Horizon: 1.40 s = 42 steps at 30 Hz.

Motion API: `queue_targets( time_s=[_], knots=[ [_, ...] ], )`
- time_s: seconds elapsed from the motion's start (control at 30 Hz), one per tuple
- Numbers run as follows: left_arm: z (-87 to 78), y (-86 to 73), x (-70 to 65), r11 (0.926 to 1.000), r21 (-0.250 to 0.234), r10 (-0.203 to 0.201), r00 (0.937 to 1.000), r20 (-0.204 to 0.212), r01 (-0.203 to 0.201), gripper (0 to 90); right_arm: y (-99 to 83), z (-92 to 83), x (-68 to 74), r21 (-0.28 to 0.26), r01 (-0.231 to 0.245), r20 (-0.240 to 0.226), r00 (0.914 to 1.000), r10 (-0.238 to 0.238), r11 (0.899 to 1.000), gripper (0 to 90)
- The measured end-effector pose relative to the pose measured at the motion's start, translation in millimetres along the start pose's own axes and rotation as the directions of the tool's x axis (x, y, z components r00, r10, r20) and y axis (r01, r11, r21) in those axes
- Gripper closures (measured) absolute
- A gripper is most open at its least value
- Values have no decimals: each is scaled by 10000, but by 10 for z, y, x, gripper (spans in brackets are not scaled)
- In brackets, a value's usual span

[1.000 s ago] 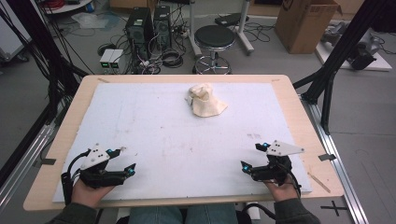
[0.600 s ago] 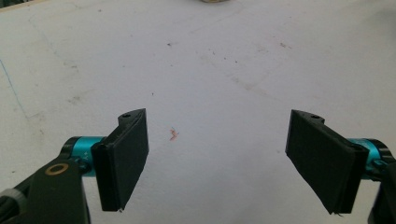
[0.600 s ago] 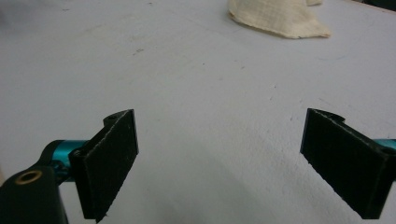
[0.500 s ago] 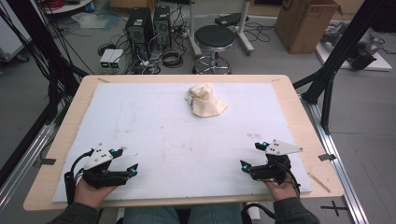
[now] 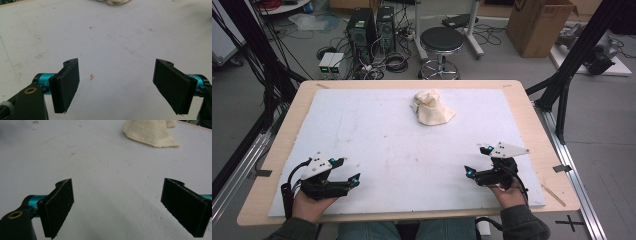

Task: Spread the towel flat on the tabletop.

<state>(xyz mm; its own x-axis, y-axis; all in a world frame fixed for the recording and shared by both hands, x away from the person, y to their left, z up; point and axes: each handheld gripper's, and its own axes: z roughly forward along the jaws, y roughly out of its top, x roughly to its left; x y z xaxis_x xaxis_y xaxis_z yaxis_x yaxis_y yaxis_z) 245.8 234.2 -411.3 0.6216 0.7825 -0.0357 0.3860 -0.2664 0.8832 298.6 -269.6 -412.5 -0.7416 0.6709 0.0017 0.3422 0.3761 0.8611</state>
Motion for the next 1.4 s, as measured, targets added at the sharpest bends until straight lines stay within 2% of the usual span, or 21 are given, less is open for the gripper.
queue_targets(
  time_s=[0.17,0.27,0.67,0.9,1.07,1.2,1.23,1.4],
  knots=[
    [17,19,1,9999,-7,108,9999,-14,-108,219,183,151,-33,28,114,-81,9999,-114,9999,104],
    [15,21,12,9999,-14,111,9999,14,-111,219,229,190,-53,78,135,-147,9998,-134,9999,104],
    [15,23,30,9999,-34,119,9999,-1,-119,219,480,393,-237,470,-21,-82,10000,25,9989,105],
    [34,30,32,9999,-7,169,9999,9,-169,218,697,542,-323,660,160,-48,9999,-157,9977,105],
    [33,29,35,9999,-36,120,9999,-9,-120,218,760,620,-397,764,36,26,10000,-38,9971,105],
    [32,27,41,9999,-14,116,9999,-5,-116,218,821,694,-451,812,150,126,9998,-161,9966,105],
    [33,27,41,9999,-14,108,9999,-7,-108,218,835,708,-456,865,38,174,9998,-53,9962,105],
    [33,24,41,9999,26,116,9999,1,-116,218,913,792,-509,944,78,243,9997,-101,9955,105]
  ],
)
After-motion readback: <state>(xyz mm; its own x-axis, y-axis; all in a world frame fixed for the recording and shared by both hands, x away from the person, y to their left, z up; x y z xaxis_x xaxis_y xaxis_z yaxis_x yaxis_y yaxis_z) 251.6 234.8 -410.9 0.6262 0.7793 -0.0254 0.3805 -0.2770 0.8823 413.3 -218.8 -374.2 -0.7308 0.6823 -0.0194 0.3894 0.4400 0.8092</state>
